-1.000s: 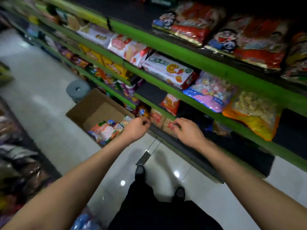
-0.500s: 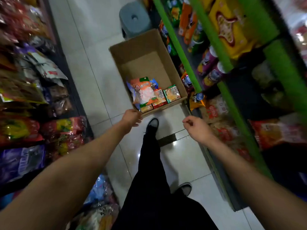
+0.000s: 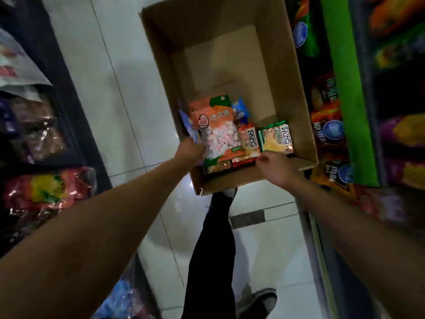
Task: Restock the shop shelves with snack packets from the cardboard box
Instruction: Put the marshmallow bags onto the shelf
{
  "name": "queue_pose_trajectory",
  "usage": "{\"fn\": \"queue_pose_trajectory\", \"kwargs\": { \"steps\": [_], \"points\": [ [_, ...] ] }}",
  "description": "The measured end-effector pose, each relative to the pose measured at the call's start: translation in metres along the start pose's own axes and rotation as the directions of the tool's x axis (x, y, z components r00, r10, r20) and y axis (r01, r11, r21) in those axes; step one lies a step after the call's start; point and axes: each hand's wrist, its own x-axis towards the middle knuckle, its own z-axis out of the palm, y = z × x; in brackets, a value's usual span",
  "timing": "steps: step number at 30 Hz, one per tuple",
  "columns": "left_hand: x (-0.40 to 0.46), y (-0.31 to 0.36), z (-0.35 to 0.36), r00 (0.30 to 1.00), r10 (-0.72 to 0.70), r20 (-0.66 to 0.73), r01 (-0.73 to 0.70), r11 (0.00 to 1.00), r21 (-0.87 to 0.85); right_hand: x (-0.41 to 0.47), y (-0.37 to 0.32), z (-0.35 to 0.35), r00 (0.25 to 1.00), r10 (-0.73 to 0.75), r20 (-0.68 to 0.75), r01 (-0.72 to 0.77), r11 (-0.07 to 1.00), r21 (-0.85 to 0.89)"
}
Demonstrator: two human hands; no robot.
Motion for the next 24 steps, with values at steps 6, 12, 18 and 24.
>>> {"fn": "queue_pose_trajectory", "kwargs": {
  "steps": [6,12,18,24],
  "points": [
    [0.085,-0.008,0.040,0.991,-0.131,-0.018,0.124,0.970,-0.209,0.123,0.001,0.041,0.995,0.095,0.003,-0.095,0.991,0.095],
    [0.128,-0.017,0.054,0.985,-0.168,0.026,0.163,0.882,-0.442,0.196,-0.017,0.086,0.995,0.099,0.002,-0.089,0.890,0.446],
    [0.137,-0.025,0.038,0.989,-0.148,0.019,0.149,0.962,-0.228,0.191,-0.020,0.088,0.954,0.146,0.262,-0.277,0.762,0.585],
    [0.058,-0.027,0.009,0.983,0.115,0.142,-0.054,0.924,-0.378,0.098,-0.014,0.040,0.948,0.124,0.292,-0.301,0.641,0.707]
  ]
}}
